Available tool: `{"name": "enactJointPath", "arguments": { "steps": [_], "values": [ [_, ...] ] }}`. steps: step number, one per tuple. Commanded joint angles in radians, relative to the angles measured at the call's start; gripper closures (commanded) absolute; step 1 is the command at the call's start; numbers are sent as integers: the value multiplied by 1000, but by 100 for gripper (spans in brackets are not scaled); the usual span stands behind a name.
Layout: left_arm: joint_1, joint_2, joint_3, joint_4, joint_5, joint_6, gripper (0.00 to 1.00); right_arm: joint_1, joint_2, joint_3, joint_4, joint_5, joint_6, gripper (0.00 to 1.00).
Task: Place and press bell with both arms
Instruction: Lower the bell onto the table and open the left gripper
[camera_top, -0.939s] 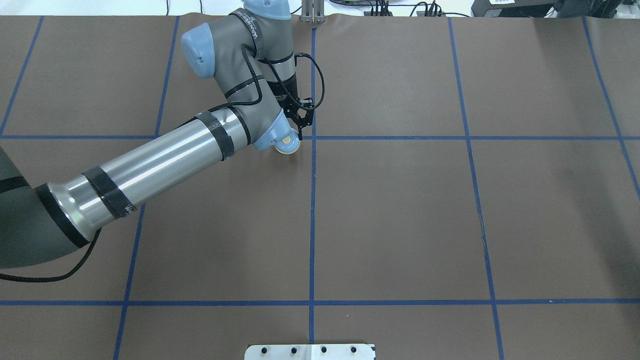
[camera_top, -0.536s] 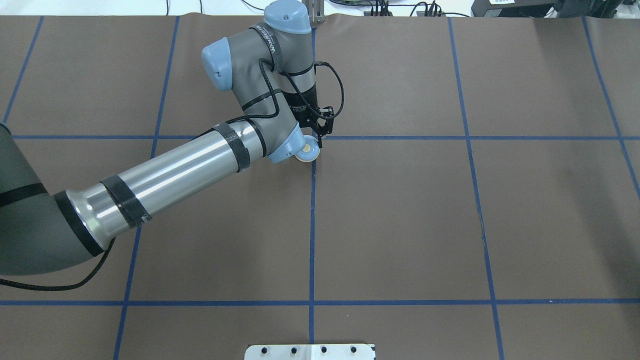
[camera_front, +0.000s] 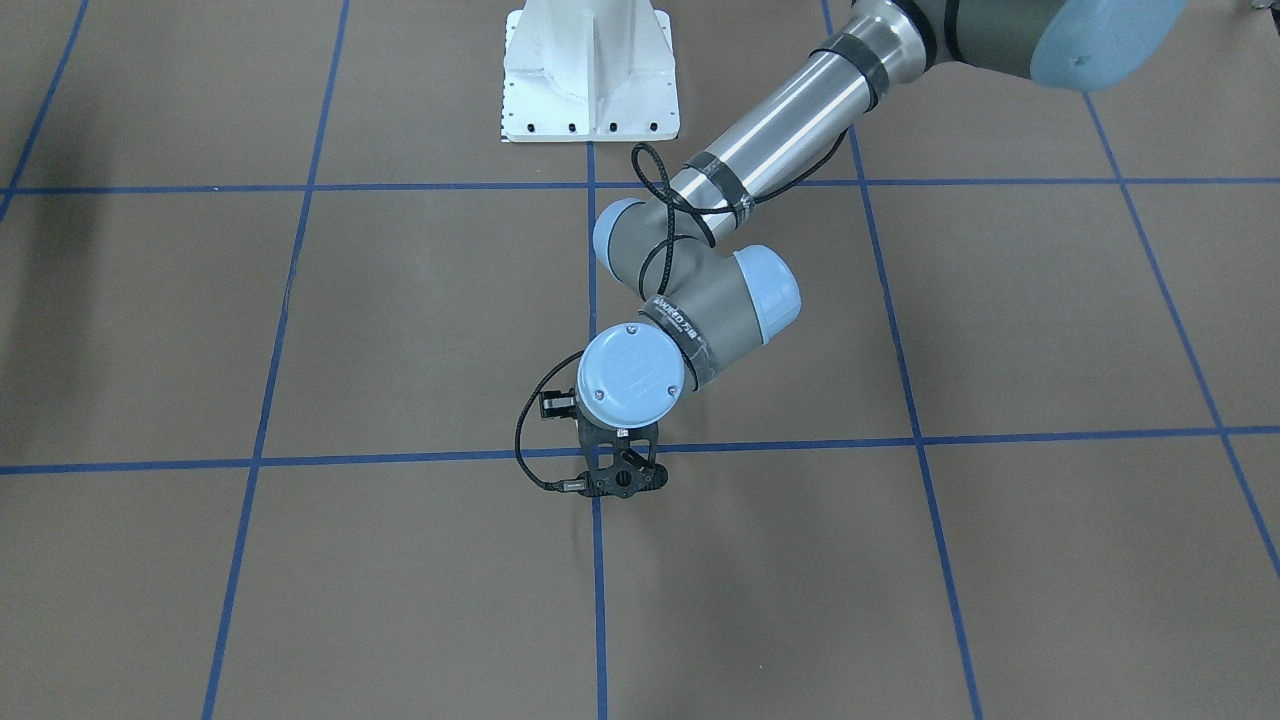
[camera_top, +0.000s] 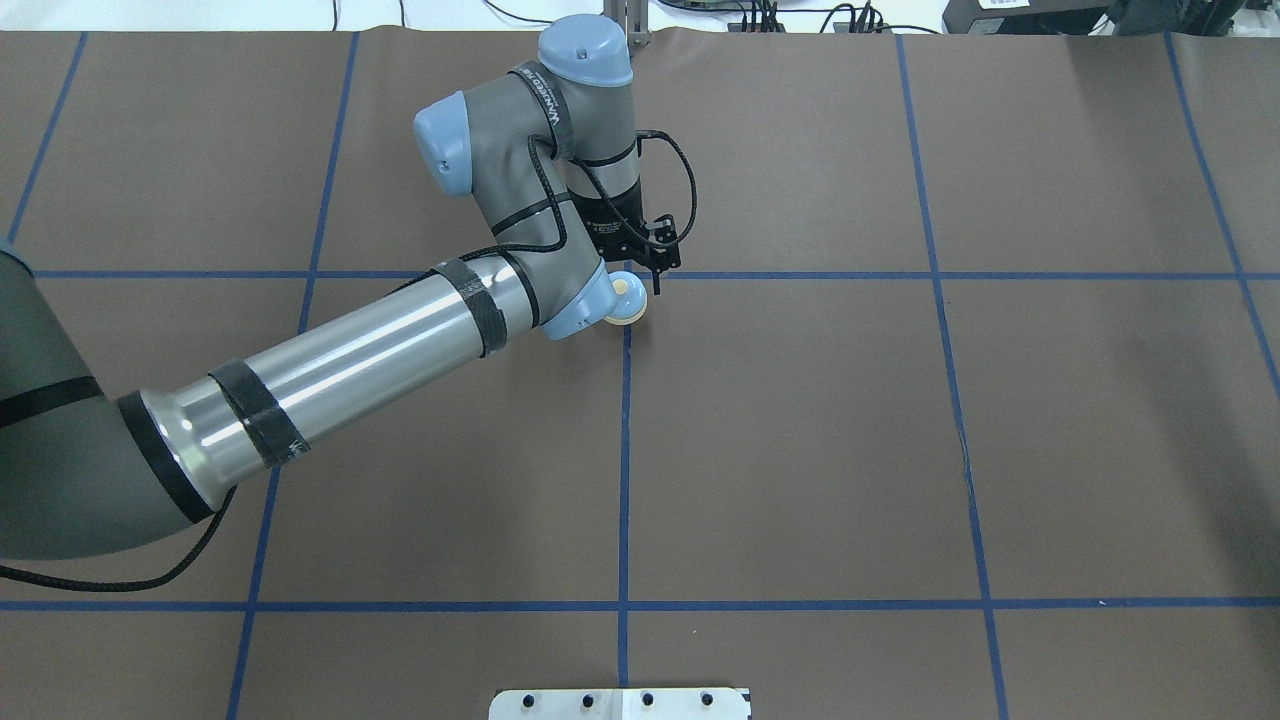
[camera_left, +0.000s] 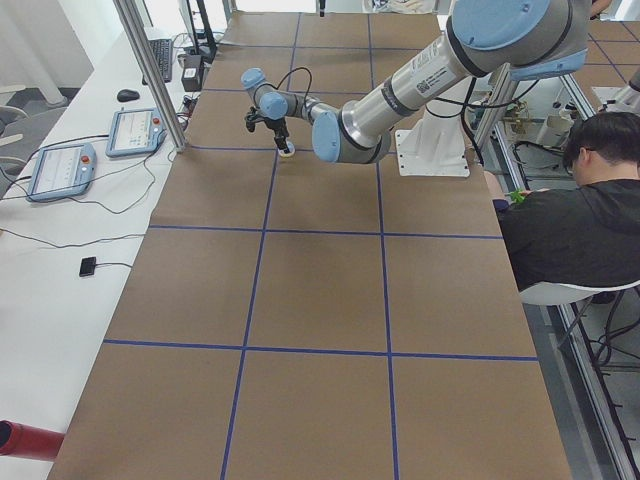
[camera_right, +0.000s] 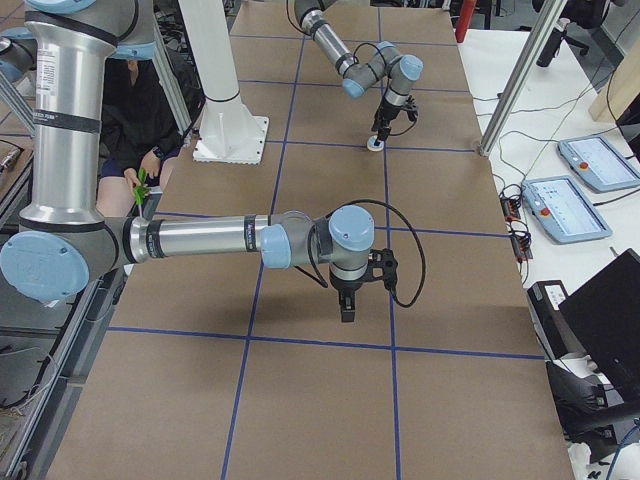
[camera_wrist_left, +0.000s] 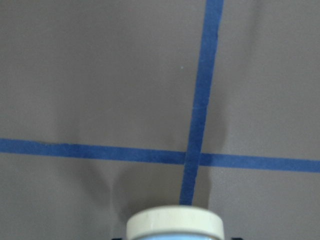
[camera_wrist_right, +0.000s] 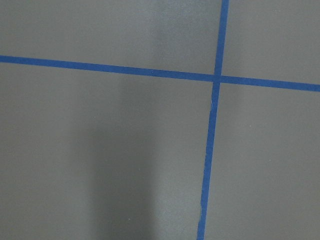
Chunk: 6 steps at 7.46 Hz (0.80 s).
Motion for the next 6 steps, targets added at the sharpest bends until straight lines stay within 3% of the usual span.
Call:
{"name": "enactJointPath", "arguments": {
  "steps": [1,3,6],
  "values": [
    [-12,2,-26,7,7,1,0,0,5,5,2,3,0,0],
    [-67,15,-128,42,4,8,0,-2,32,21,2,0,60,0],
    [-195,199,-395,159,10,152,0,-37,37,66,111,7,163,0]
  ]
}}
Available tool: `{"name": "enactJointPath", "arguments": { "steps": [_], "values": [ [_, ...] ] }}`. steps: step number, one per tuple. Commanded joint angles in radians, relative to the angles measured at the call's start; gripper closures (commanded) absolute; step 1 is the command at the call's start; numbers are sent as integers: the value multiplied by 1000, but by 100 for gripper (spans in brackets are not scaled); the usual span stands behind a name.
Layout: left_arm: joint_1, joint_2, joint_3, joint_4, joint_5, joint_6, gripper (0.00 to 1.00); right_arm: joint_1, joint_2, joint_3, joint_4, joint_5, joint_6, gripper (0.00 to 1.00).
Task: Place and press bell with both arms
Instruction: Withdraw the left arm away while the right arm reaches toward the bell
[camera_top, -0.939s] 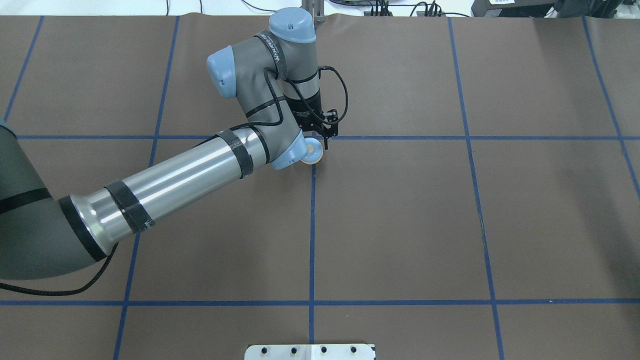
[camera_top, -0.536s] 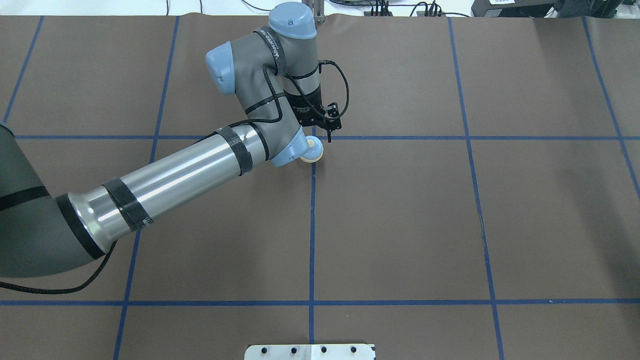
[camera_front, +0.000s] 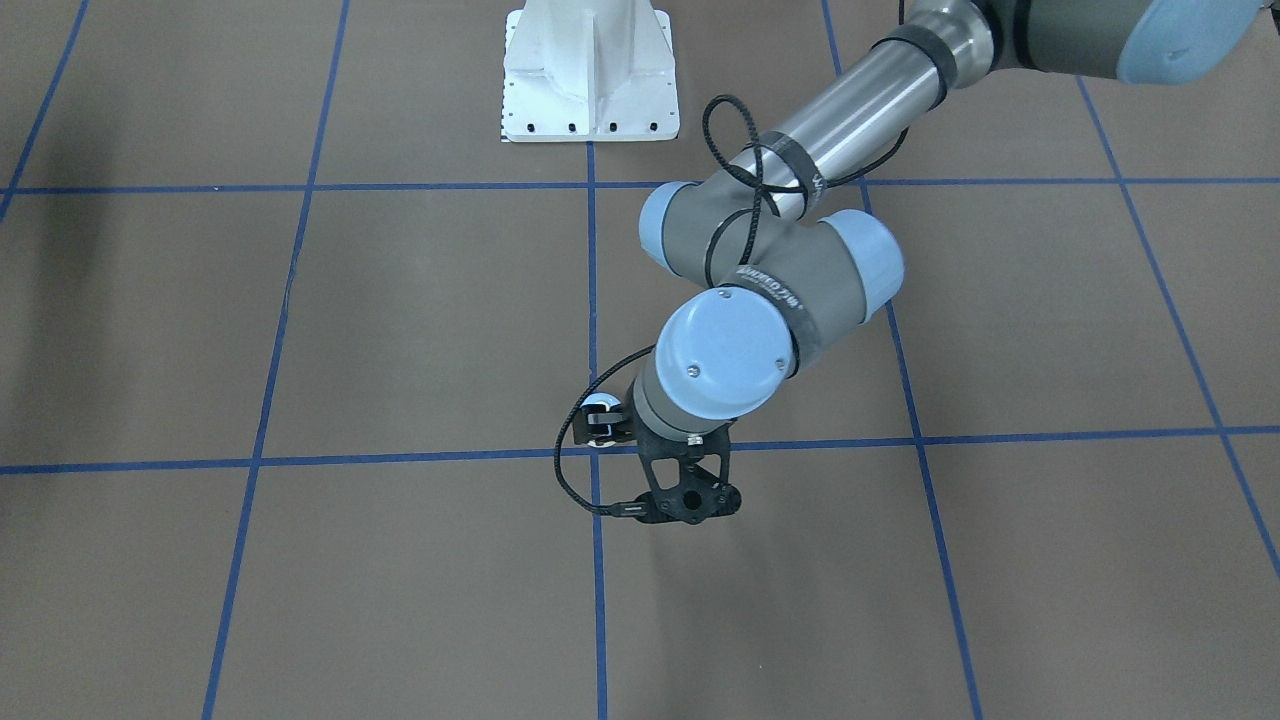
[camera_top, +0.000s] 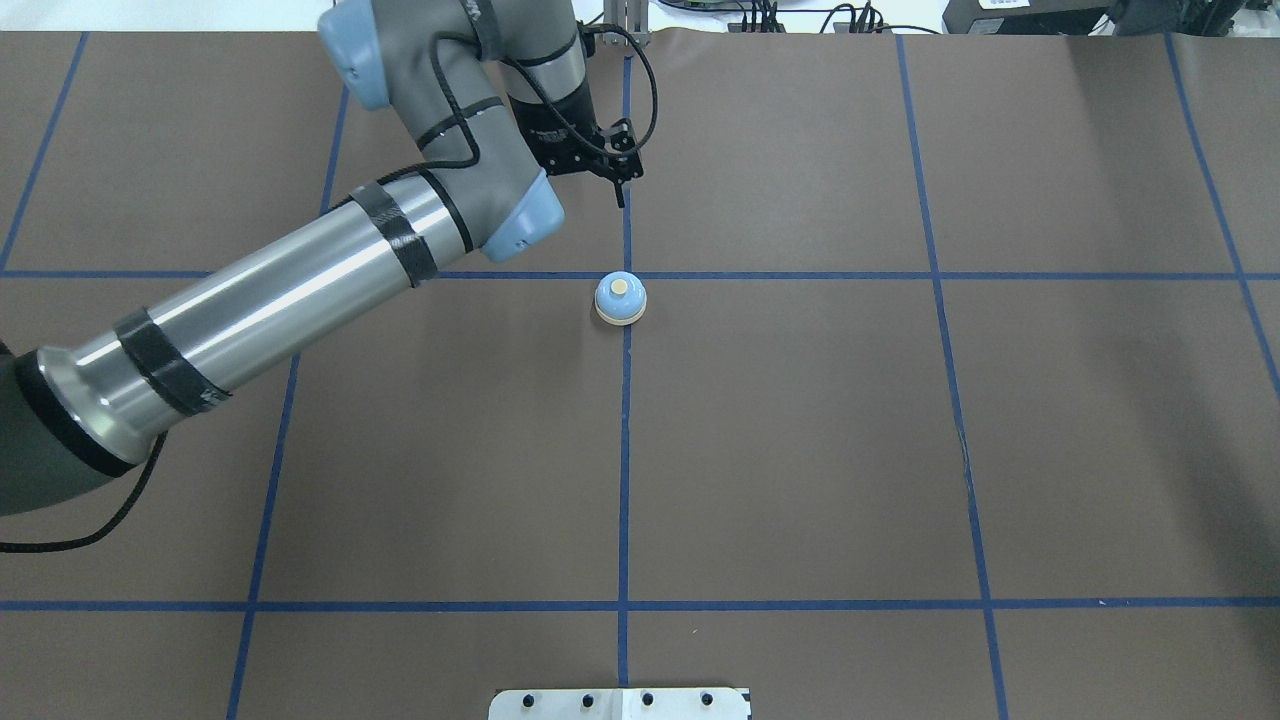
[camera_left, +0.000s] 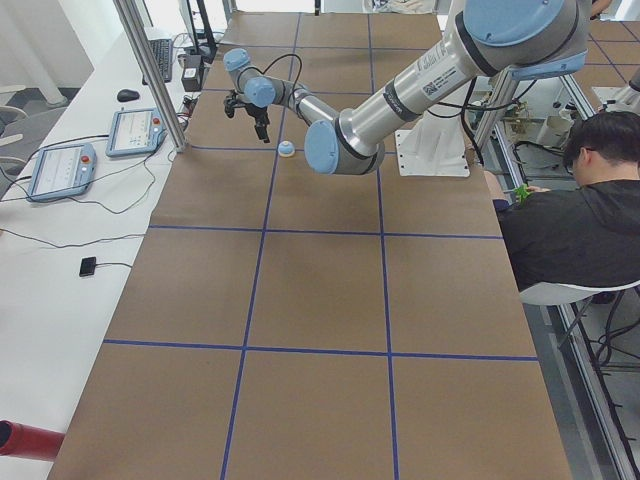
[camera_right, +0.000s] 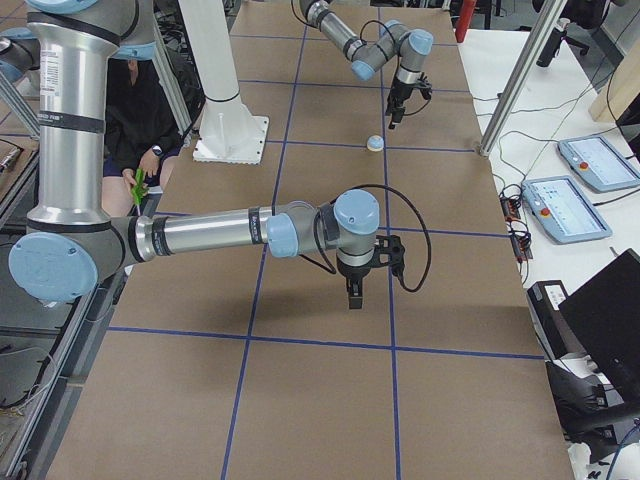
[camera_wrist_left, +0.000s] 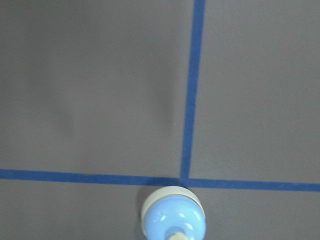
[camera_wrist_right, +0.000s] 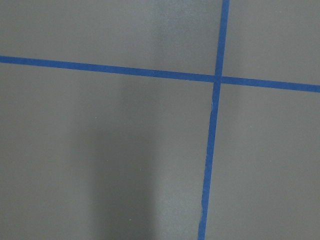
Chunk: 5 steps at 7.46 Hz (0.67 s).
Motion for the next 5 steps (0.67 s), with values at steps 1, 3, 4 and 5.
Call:
{"name": "enactJointPath", "arguments": {
  "steps": [1,3,4,5],
  "values": [
    [-100,166,-187,54,4,149,0,-12,-2,4,121,35,43,0],
    [-202,426,-388,54,4,356,0,-78,72,22,169,57,173,0],
    [-253,547,-474,54,4,468,0,-117,73,28,223,60,199,0],
    [-302,637,-540,56,4,559,0,-176,92,31,229,46,207,0]
  ]
}}
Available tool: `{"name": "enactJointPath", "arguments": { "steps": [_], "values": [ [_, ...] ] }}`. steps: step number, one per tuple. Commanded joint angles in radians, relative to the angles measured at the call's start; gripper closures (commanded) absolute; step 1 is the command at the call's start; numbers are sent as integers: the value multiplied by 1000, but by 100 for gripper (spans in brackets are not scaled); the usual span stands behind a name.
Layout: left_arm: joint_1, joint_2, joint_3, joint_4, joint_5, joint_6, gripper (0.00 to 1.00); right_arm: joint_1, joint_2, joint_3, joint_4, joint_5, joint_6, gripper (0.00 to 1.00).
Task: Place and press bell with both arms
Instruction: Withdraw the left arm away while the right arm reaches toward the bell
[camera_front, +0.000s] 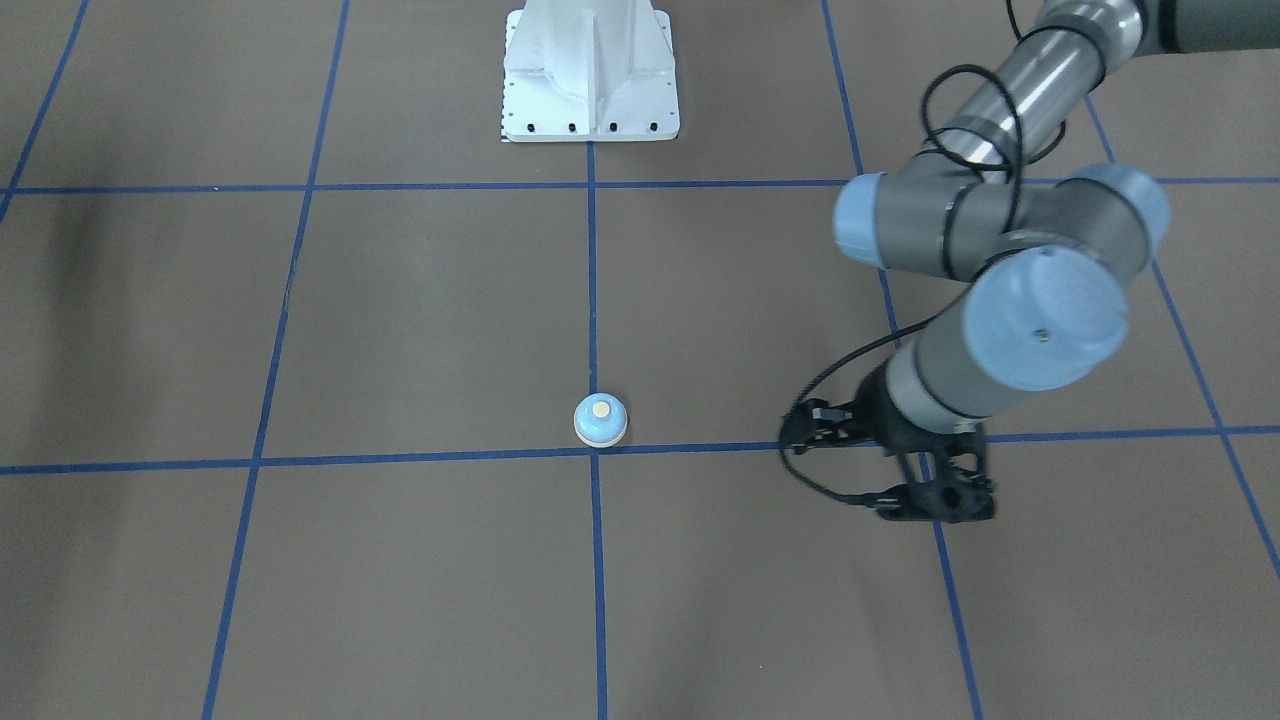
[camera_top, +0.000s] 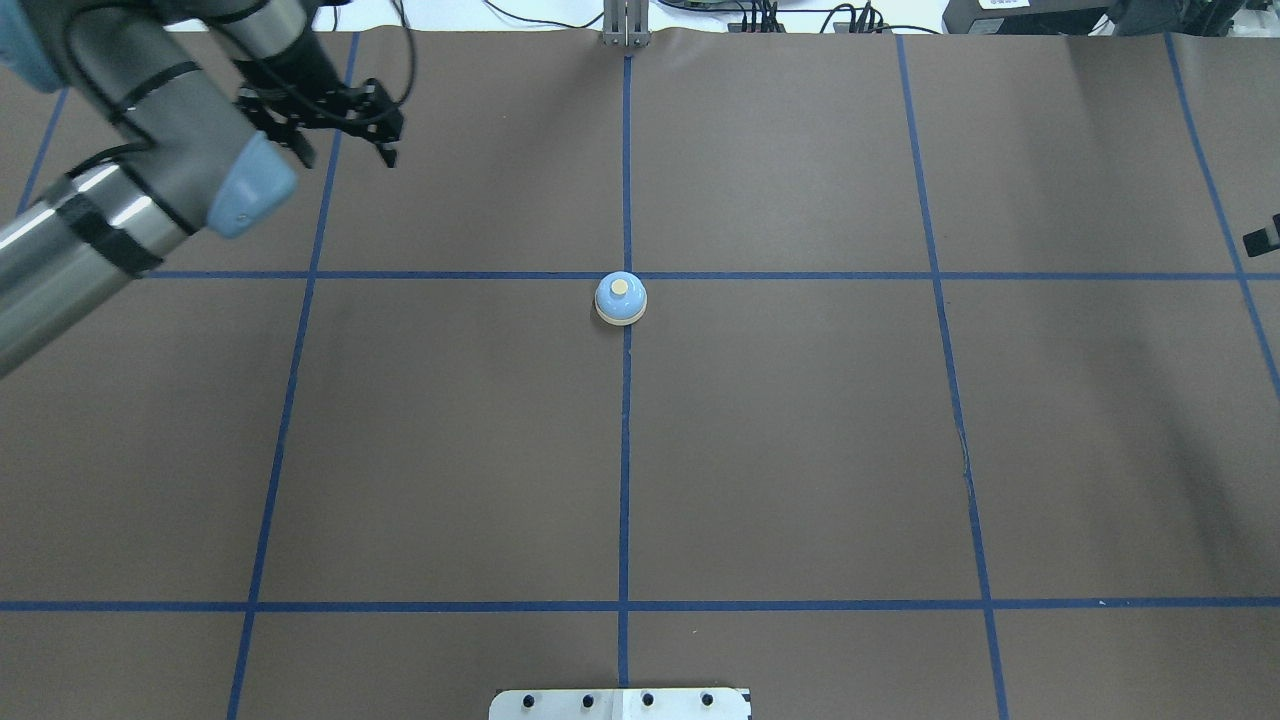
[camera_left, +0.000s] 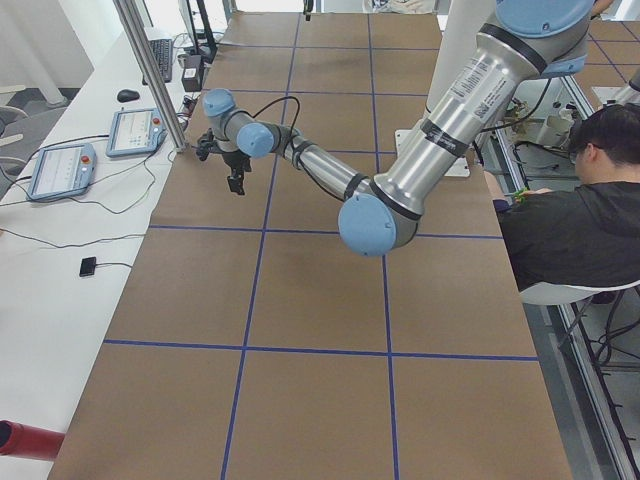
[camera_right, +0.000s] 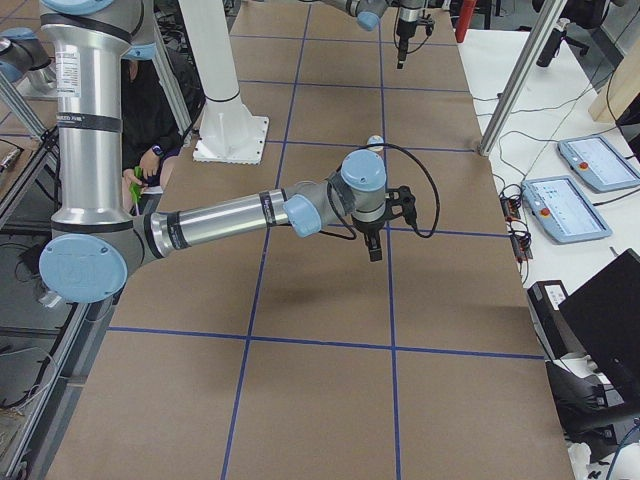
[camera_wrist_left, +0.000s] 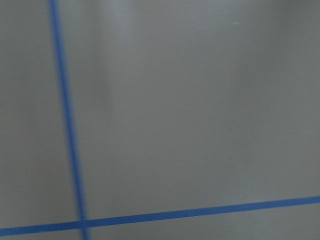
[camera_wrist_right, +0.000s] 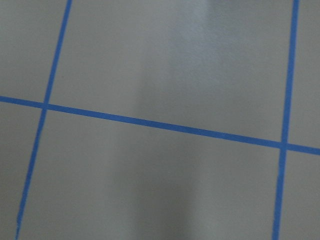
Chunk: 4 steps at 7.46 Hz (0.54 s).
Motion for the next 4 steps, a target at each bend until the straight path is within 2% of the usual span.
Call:
{"name": "enactJointPath", "arguments": {
  "steps": [1,3,4],
  "values": [
    [-130,219,-142,2,0,256,0,-115,85,2,20,-21,95,0],
    [-281,339,-159,30,1,543,0,-236,194,-3,14,-70,270,0],
    [-369,385,-156,58,1,703,0,-266,278,-3,-70,-72,317,0]
  ]
}}
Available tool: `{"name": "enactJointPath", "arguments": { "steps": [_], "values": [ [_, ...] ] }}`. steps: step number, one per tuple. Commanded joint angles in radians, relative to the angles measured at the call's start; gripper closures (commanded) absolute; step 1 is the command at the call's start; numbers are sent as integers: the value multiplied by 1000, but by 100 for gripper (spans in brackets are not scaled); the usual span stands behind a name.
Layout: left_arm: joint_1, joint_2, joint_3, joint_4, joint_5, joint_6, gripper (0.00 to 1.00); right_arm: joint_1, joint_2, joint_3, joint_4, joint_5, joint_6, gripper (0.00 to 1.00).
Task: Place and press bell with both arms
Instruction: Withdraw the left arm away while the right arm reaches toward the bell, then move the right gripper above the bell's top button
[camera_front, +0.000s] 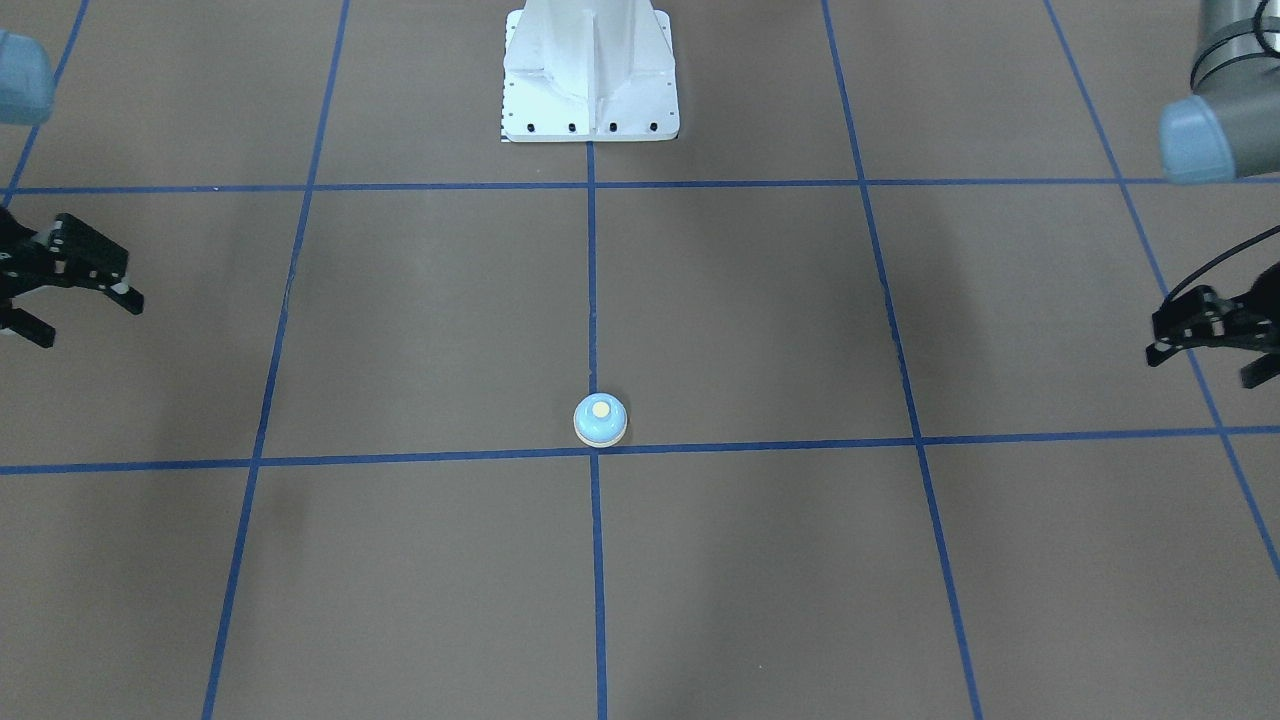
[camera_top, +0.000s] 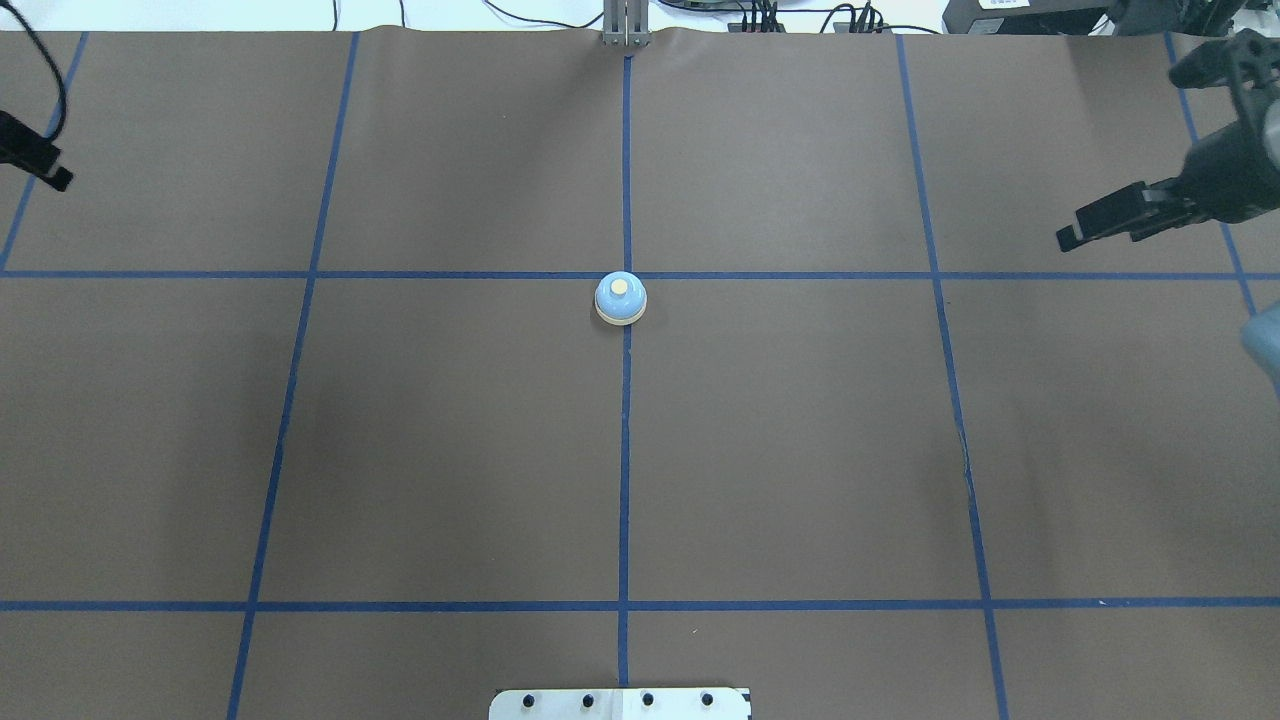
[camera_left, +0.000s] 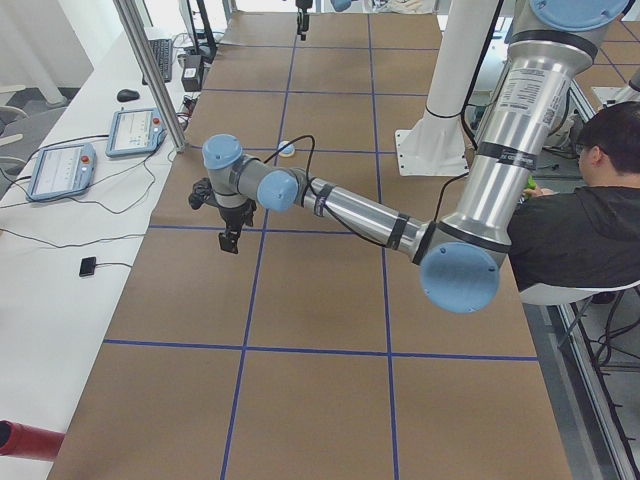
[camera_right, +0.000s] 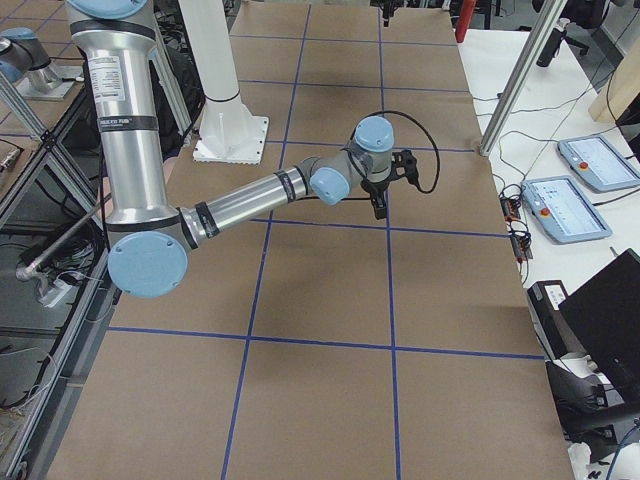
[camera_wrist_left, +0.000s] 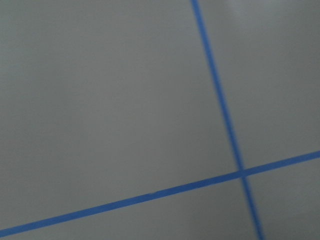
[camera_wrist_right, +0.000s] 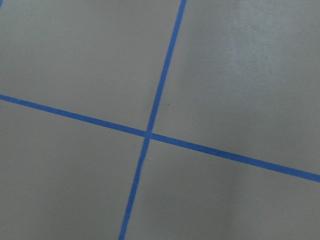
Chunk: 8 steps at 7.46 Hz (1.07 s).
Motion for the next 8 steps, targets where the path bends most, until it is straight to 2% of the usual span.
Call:
{"name": "enactJointPath", "arguments": {
  "steps": [1,2,3,4,5,7,8],
  "values": [
    [-184,117,-2,54,-1,277,0,-69,194,0,-209,-49,79,0],
    [-230,216,-9,44,-2,305,0,-132,252,2,-268,-123,82,0],
    [-267,283,-22,19,-4,305,0,-176,279,-11,-277,-159,85,0],
    [-275,340,-73,14,-3,294,0,-204,311,-18,-280,-167,120,0],
    [-275,351,-94,14,-4,291,0,-266,371,-44,-289,-234,202,0],
    [-272,351,-95,14,-4,291,0,-392,568,-224,-289,-361,354,1],
    [-272,351,-95,14,-4,291,0,-449,628,-285,-287,-444,400,1]
  ]
}}
